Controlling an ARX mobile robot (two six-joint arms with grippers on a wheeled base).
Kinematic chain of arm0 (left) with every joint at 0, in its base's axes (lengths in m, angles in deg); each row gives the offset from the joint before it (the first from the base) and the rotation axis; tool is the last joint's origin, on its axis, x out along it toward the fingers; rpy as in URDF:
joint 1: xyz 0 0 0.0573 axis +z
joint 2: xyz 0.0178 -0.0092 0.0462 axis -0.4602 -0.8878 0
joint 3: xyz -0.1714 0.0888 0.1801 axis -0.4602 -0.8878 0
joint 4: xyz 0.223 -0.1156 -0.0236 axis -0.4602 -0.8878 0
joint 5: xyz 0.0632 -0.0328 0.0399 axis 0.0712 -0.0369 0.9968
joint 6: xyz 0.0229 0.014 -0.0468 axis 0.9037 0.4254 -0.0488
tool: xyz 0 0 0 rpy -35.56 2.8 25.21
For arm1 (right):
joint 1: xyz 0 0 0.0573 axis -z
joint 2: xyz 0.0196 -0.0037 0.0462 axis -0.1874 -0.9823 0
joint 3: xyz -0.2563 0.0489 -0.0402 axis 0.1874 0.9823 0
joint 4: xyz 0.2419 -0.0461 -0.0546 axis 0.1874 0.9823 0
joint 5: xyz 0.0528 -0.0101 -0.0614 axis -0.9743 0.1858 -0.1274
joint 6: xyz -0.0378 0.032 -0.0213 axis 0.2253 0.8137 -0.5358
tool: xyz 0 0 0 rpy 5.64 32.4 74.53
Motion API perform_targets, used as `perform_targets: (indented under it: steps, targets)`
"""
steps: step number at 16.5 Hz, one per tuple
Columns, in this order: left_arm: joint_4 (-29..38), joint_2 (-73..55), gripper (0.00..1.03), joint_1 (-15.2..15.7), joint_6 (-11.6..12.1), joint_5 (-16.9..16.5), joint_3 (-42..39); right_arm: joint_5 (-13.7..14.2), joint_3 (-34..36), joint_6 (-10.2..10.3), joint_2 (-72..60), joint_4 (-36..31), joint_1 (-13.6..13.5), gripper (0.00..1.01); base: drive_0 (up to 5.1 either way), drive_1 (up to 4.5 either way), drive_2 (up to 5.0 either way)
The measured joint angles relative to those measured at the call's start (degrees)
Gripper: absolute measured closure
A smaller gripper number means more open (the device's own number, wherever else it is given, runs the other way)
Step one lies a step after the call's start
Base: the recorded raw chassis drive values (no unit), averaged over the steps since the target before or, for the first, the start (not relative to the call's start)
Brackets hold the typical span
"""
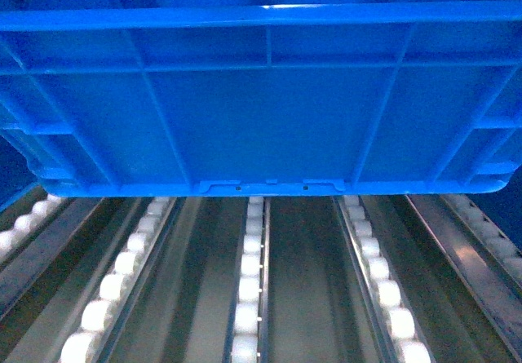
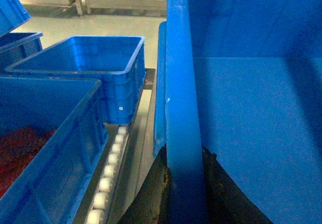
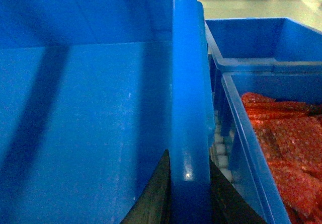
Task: Place box next to blue box on left shelf
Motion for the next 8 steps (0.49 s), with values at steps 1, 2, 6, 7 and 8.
perform_targets:
  steps: [1, 2, 6, 7, 8]
  targets:
    - [0.33, 0.00, 0.92, 0.00, 0.00, 0.07, 0.00, -0.07, 0.00, 0.00, -0.11, -0.17, 0.02, 0.92, 0.0, 0.00, 0.0]
    - [0.13, 0.00, 0.92, 0.00, 0.07, 0.07, 0.00, -0.11, 0.00, 0.02, -0.28, -0.07, 0.02, 0.92, 0.0, 0.00, 0.0]
    - [0.00, 0.00, 0.92, 0.00, 0.04, 0.09, 0.00, -0.09, 0.00, 0.00, -0.24, -0.07, 0.02, 0.92, 0.0, 0.00, 0.0]
    - [0.00, 0.00, 0.92, 0.00, 0.07, 0.09, 0.00, -0.09, 0.00, 0.00, -0.24, -0.04, 0.02, 0.92, 0.0, 0.00, 0.0]
    - [0.02, 0.00, 0.92, 0.00, 0.07, 0.09, 0.00, -0.11, 0.00, 0.02, -0.24, -0.04, 0.02, 0.92, 0.0, 0.00, 0.0]
